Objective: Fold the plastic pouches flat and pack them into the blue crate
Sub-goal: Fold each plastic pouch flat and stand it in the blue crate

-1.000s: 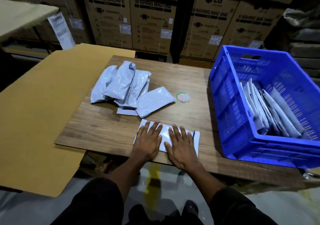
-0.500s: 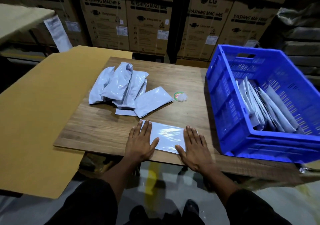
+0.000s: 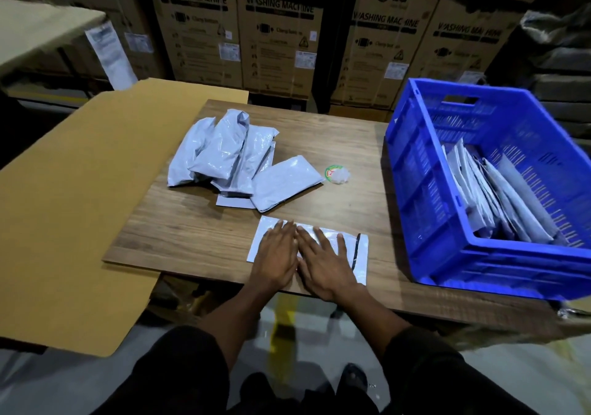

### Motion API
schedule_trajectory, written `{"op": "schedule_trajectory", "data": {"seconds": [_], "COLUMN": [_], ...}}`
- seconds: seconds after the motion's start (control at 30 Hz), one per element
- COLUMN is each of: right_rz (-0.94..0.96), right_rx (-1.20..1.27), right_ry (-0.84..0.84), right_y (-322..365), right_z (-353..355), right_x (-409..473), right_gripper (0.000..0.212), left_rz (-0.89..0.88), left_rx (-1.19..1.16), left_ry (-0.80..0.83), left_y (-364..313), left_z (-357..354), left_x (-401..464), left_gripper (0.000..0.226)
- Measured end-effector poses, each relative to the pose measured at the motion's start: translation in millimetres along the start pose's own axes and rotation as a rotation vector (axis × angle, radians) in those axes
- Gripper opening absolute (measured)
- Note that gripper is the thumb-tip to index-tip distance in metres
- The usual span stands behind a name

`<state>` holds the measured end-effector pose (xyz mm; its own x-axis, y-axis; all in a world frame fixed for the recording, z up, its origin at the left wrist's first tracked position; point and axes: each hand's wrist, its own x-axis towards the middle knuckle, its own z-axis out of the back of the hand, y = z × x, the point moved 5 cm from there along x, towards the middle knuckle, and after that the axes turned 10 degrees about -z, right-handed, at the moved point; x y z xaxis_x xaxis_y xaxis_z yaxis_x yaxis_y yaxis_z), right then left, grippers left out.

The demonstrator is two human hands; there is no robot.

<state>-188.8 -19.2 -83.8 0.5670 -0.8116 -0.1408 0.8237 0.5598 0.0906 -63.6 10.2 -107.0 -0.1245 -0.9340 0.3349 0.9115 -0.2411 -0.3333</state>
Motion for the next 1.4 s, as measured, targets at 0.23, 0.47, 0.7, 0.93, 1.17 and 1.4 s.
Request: {"op": "schedule_trajectory", "data": {"seconds": [0.23,0.47,0.7,0.93,1.17,1.4], "right_rz": [-0.191,-0.003,0.154,0.145,0.128,0.081], "right_rx": [0.010,-0.007,-0.075,0.104,-0.064,-0.144], "right_ry": [-0.010,-0.183,-0.352,-0.283,-0.209,-0.212], "right_y": [-60.8,-48.7,-34.0,-36.9,-36.7,-26.1], "right_z": [-6.9,14.4,10.3,26.4,24.6,31.3], "right_x": [-16.5,-31.0,-24.9,-22.2,-22.4,-12.3], "right_gripper": [0.085,0.071,0.017,0.018,0.032,0.038], "left_rz": [0.151,0.271,0.201,-0.034,-0.006,-0.040], "left_rx": [0.215,0.223,0.183,0.216,0.117,0.182], "left_ry": [0.058,0.146,0.064,0.161,0.177,0.184], "left_y": [9.1,15.6,10.7,6.8,6.2,4.4], "left_z": [4.7,1.2,8.8,3.2,3.8,4.6], "left_x": [-8.4,-5.0,-5.8,-11.5,-11.3,-13.2], "left_gripper": [0.060,0.067,0.072,0.071,0.073,0.075]}}
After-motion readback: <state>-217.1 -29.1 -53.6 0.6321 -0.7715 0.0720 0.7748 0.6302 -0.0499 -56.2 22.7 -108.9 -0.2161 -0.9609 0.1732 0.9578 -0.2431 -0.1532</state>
